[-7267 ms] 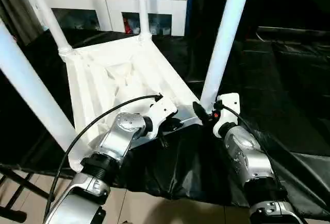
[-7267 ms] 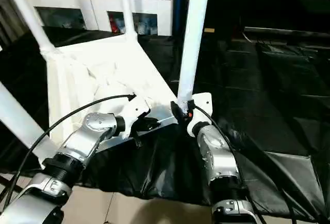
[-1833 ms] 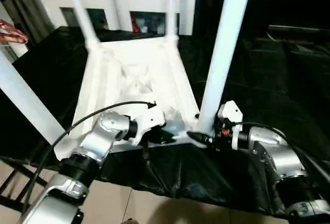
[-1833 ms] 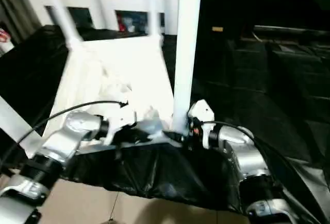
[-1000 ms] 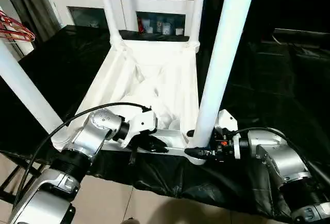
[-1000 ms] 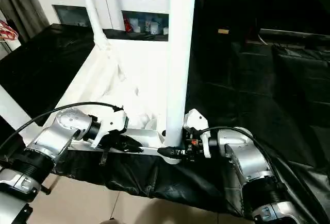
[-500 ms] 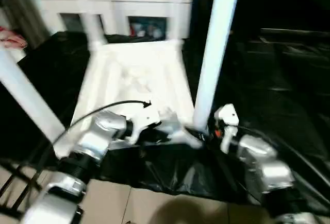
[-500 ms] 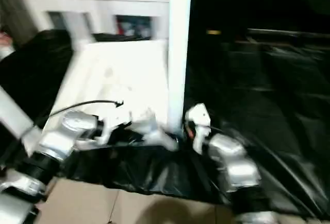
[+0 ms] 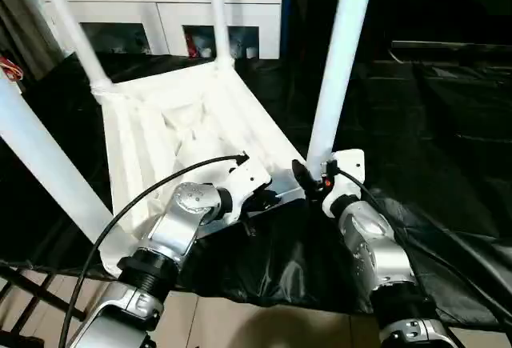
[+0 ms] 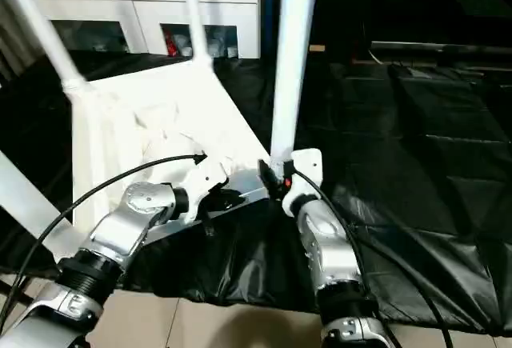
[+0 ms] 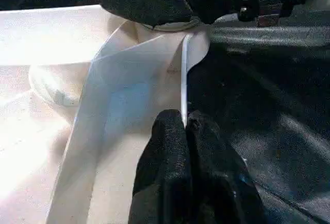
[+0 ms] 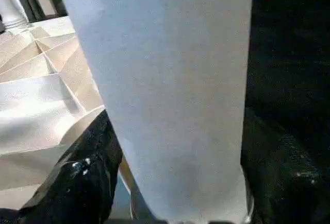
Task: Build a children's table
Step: Rotate leg to tighten
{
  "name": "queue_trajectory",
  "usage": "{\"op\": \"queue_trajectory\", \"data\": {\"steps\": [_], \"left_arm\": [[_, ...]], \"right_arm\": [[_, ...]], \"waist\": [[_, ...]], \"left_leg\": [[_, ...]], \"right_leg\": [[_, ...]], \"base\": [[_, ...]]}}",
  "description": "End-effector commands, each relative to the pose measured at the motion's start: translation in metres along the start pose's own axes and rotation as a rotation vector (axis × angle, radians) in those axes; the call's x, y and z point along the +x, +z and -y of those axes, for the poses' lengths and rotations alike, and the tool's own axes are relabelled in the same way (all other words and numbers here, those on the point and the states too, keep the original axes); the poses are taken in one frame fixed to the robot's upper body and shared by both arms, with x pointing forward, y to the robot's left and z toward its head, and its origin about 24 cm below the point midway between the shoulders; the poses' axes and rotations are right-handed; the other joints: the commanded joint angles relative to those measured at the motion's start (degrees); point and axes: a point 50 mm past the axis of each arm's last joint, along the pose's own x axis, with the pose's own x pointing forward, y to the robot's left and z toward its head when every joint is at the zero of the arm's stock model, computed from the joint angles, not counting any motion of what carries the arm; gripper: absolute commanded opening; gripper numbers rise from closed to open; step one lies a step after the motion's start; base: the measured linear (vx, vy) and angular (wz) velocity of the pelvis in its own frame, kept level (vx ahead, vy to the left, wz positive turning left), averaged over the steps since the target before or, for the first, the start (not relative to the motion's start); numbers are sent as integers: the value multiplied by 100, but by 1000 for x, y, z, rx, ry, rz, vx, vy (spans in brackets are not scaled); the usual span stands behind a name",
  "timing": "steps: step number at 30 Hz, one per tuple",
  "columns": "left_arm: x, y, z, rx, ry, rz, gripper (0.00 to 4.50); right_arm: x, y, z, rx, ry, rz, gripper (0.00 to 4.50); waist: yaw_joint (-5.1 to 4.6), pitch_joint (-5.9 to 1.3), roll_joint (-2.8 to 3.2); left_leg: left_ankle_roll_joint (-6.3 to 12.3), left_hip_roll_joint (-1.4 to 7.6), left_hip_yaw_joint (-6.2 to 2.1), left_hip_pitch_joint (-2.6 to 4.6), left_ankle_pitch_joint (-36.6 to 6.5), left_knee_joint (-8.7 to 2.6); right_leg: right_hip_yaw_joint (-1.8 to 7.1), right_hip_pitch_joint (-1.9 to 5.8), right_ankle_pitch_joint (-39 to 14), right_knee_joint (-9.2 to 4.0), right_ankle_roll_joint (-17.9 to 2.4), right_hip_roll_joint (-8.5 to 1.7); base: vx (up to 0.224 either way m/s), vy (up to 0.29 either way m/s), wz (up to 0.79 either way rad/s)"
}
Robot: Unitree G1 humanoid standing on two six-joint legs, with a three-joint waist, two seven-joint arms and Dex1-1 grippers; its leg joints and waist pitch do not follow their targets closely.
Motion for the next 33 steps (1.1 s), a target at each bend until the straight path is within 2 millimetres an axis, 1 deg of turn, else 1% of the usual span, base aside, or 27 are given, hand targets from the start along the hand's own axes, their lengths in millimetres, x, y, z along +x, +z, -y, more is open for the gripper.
{"op": "queue_trajectory", "data": {"steps": [1, 3, 4, 5, 6, 7, 8, 9, 10, 11, 12, 13, 14, 16, 18, 19, 21, 22, 23, 24, 25, 26, 27, 28, 30, 31, 33], "left_arm": [[15, 20, 19, 52, -99, 78, 0], [12, 18, 19, 59, -114, 75, 0], [11, 17, 18, 63, -122, 72, 0], [8, 16, 18, 69, -139, 68, 0], [6, 14, 18, 75, -153, 65, 0], [3, 13, 18, 78, -168, 60, 0], [0, 11, 18, 85, -191, 53, 0], [0, 11, 18, 86, -192, 52, 0], [-2, 9, 17, 94, -209, 44, 0], [-2, 9, 17, 94, -209, 44, 0], [-4, 8, 17, 103, -226, 38, 0], [-6, 6, 15, 113, -246, 28, 0], [-9, 5, 13, 122, -263, 17, 0], [-12, 3, 11, 136, -290, 0, 0], [-14, 2, 9, 145, -305, -11, 0], [-18, 0, 6, 154, -332, -29, 0], [-24, -1, 0, 168, -355, -47, 0], [-25, -1, -2, 170, -357, -53, 0], [-26, -1, -3, 171, -358, -57, 0], [-28, -1, -6, 175, -361, -63, 0], [-29, -2, -8, 179, -360, -71, 0], [-31, -2, -11, 181, -363, -79, 0], [-31, -2, -12, 181, -365, -83, 0], [-33, -2, -14, 186, -365, -90, 0], [-34, -2, -16, 189, -365, -94, 0], [-36, -2, -19, 190, -366, -97, 0], [-37, -2, -21, 194, -363, -99, 0]], "right_arm": [[4, -18, -40, 12, 240, -101, 375], [2, -16, -36, -9, 284, -103, 375], [0, -15, -34, -19, 311, -105, 375], [-3, -13, -31, -36, 366, -106, 375], [-6, -12, -29, -51, 411, -108, 375], [-9, -10, -27, -59, 458, -113, 375], [-14, -8, -25, -72, 523, -121, 375], [-14, -8, -25, -72, 526, -122, 375], [-18, -7, -23, -80, 583, -133, 375], [-18, -7, -23, -80, 583, -133, 375], [-23, -6, -22, -89, 638, -145, 375], [-28, -6, -21, -105, 710, -168, 375], [-34, -6, -21, -122, 778, -193, 375], [-41, -7, -21, -147, 869, -230, 375], [-44, -8, -21, -160, 909, -250, 375], [-48, -8, -21, -171, 977, -284, 375], [-51, -7, -22, -174, 1049, -322, 375], [-51, -7, -22, -182, 1062, -331, 375], [-50, -7, -23, -188, 1071, -338, 375], [-50, -6, -22, -197, 1084, -350, 375], [-50, -6, -22, -204, 1097, -361, 360], [-51, -6, -22, -208, 1110, -371, 360], [-51, -5, -21, -209, 1117, -376, 360], [-50, -5, -21, -209, 1129, -383, 360], [-50, -4, -21, -211, 1139, -387, 334], [-49, -3, -21, -210, 1147, -391, 329], [-49, -3, -21, -209, 1152, -395, 320]], "waist": [[28, -253, -71], [31, -253, -112], [45, -268, -86], [47, -278, -114], [58, -282, -108], [61, -285, -115], [67, -282, -108], [79, -275, -111], [100, -280, -113], [121, -275, -108], [130, -271, -103], [150, -261, -119], [178, -258, -84], [194, -242, -78], [232, -239, -89], [243, -239, -72], [278, -247, -52], [276, -253, -62], [275, -257, -67], [279, -260, -70], [282, -258, -69], [283, -263, -105], [290, -264, -85], [299, -261, -100], [306, -271, -97], [304, -273, -104], [314, -277, -94]], "left_leg": [[230, 69, -12, -74, -1416, -408], [275, 70, -7, -83, -1341, -404], [335, 76, -2, -75, -1221, -378], [385, 76, 2, -81, -1106, -367], [406, 76, 0, -81, -1047, -358], [474, 72, 11, -87, -927, -337], [538, 79, 21, -87, -894, -327], [556, 80, 20, -78, -914, -332], [589, 80, 25, -73, -886, -321], [593, 88, 32, -66, -876, -322], [580, 91, 28, -59, -906, -328], [566, 87, 28, -62, -1003, -329], [544, 106, 30, -41, -1087, -336], [474, 116, 35, -33, -1243, -353], [423, 125, 39, -16, -1330, -361], [395, 116, 31, -16, -1375, -366], [379, 127, 36, 7, -1390, -359], [368, 117, 28, -19, -1349, -360], [367, 116, 28, -26, -1317, -359], [360, 121, 25, -25, -1271, -356], [360, 116, 26, -25, -1271, -353], [363, 107, 30, -30, -1242, -350], [358, 108, 25, -35, -1224, -353], [358, 111, 27, -31, -1222, -351], [367, 111, 24, -40, -1135, -344], [374, 114, 26, -43, -1113, -341], [378, 116, 27, -34, -1065, -338]], "right_leg": [[207, 270, -1487, -451, -933, -249], [206, 280, -1382, -439, -970, -254], [210, 285, -1161, -416, -1039, -256], [209, 299, -966, -391, -1104, -255], [205, 304, -869, -378, -1134, -254], [204, 313, -641, -358, -1196, -247], [210, 306, -520, -351, -1260, -256], [202, 308, -552, -358, -1266, -249], [203, 317, -522, -347, -1291, -249], [210, 306, -546, -348, -1311, -257], [206, 301, -606, -353, -1315, -255], [200, 322, -754, -371, -1276, -246], [203, 299, -883, -385, -1257, -252], [206, 285, -1084, -395, -1244, -248], [217, 273, -1254, -410, -1197, -258], [209, 284, -1355, -421, -1166, -250], [222, 262, -1298, -410, -1188, -251], [215, 288, -1231, -398, -1208, -255], [214, 294, -1192, -389, -1216, -253], [213, 290, -1139, -383, -1232, -260], [212, 286, -1155, -386, -1235, -259], [209, 297, -1179, -384, -1225, -259], [209, 299, -1237, -382, -1218, -267], [211, 292, -1273, -389, -1208, -272], [210, 299, -1205, -373, -1207, -279], [211, 301, -1173, -369, -1214, -278], [207, 290, -1138, -361, -1247, -273]], "base": [[0, 0, 0], [0, 0, 0], [0, 0, 0], [0, 0, 0], [0, 0, 0], [0, 0, 0], [0, 0, 0], [0, 0, 0], [0, 0, 0], [0, 0, 0], [0, 0, 0], [0, 0, 0], [0, 0, 0], [0, 0, 0], [0, 0, 0], [0, 0, 0], [0, 0, 0], [0, 0, 0], [0, 0, 0], [0, 0, 0], [0, 0, 0], [0, 0, 0], [0, 0, 0], [0, 0, 0], [0, 0, 0], [0, 0, 0], [0, 0, 0]]}}
